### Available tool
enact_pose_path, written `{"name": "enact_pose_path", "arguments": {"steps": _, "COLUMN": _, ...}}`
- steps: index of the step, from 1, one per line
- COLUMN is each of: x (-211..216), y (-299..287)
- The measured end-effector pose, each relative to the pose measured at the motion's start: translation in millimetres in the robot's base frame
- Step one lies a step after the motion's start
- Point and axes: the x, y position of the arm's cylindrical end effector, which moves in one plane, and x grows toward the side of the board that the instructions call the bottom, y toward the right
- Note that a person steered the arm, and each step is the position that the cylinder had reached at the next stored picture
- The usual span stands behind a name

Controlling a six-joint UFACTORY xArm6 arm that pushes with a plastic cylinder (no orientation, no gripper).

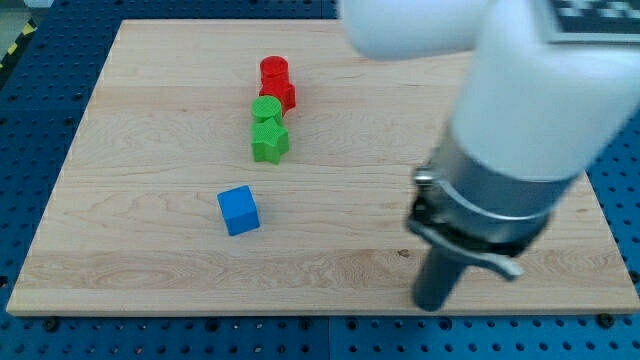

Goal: Move the blue cube towards the bottom of the blue triangle

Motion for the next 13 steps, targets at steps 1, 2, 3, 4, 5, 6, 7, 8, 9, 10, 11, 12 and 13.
{"name": "enact_pose_path", "arguments": {"steps": 1, "x": 0.0, "y": -79.6}}
{"name": "enact_pose_path", "arguments": {"steps": 2, "x": -4.2, "y": -159.3}}
{"name": "enact_pose_path", "arguments": {"steps": 3, "x": -38.9, "y": -206.2}}
{"name": "enact_pose_path", "arguments": {"steps": 4, "x": -77.9, "y": -241.9}}
{"name": "enact_pose_path", "arguments": {"steps": 5, "x": -94.2, "y": -246.8}}
{"name": "enact_pose_path", "arguments": {"steps": 6, "x": -83.3, "y": -197.6}}
{"name": "enact_pose_path", "arguments": {"steps": 7, "x": -83.5, "y": -149.4}}
{"name": "enact_pose_path", "arguments": {"steps": 8, "x": -86.7, "y": -140.9}}
{"name": "enact_pose_path", "arguments": {"steps": 9, "x": -87.7, "y": -140.9}}
{"name": "enact_pose_path", "arguments": {"steps": 10, "x": -91.6, "y": -140.9}}
{"name": "enact_pose_path", "arguments": {"steps": 11, "x": -98.2, "y": -140.2}}
{"name": "enact_pose_path", "arguments": {"steps": 12, "x": -106.7, "y": -134.8}}
{"name": "enact_pose_path", "arguments": {"steps": 13, "x": -107.3, "y": -130.1}}
